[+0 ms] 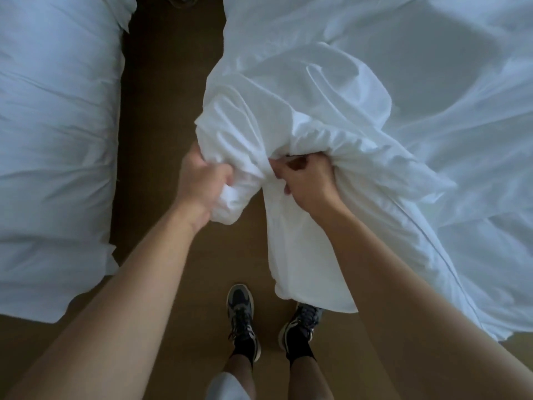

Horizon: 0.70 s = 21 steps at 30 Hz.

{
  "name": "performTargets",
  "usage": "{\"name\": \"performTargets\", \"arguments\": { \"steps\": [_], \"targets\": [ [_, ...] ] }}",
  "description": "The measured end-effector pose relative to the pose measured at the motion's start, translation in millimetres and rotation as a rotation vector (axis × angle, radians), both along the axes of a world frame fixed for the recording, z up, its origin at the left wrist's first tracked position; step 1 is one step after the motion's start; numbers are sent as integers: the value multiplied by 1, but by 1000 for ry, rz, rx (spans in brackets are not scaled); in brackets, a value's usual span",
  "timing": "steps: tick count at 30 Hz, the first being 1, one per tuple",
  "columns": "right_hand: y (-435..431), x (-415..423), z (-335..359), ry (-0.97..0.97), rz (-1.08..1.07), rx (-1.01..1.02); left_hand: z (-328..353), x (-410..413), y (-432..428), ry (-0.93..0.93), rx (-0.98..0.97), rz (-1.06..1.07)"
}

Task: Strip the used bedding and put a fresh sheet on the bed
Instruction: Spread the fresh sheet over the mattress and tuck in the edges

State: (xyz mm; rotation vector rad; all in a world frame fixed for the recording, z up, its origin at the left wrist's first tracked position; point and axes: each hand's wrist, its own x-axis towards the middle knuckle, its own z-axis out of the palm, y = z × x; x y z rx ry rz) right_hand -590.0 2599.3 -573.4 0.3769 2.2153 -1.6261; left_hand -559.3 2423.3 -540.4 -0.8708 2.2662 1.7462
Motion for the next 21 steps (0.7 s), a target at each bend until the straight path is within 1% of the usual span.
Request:
{"name": "performTargets", "arguments": {
  "steps": [1, 3, 6, 8, 10, 12, 14, 16, 18, 19, 21],
  "targets": [
    [4, 1, -1, 33, -64, 6, 6, -4, -8, -27, 59, 18],
    [11, 3, 0, 116, -227, 7, 20, -14, -18, -65, 92, -56],
    [10, 1, 3, 255, -590, -51, 36, -34, -20, -107, 27, -232],
    [12, -10, 8, 304, -815, -81, 42, -48, -20, -118, -34, -296],
    [21, -22, 9, 276, -877, -9, 44, -64, -19, -97, -124, -287],
    [33, -29, 11, 247, -807, 18, 43, -78, -19, -39, -241, -276],
    [45, -36, 8, 227, -639, -108, 43, -89, -20, 28, -317, -257],
    [57, -45, 6, 171, -344, -239, 46, -97, -21, 54, -278, -213],
    [62, -54, 6, 69, 10, -272, 48, -101, -20, 54, -221, -203],
    [60, -58, 3, 7, 172, -172, 49, -102, -18, 52, -215, -222],
    [52, -65, -7, -76, 421, 170, 50, -104, -14, 61, -210, -241]
  ]
}}
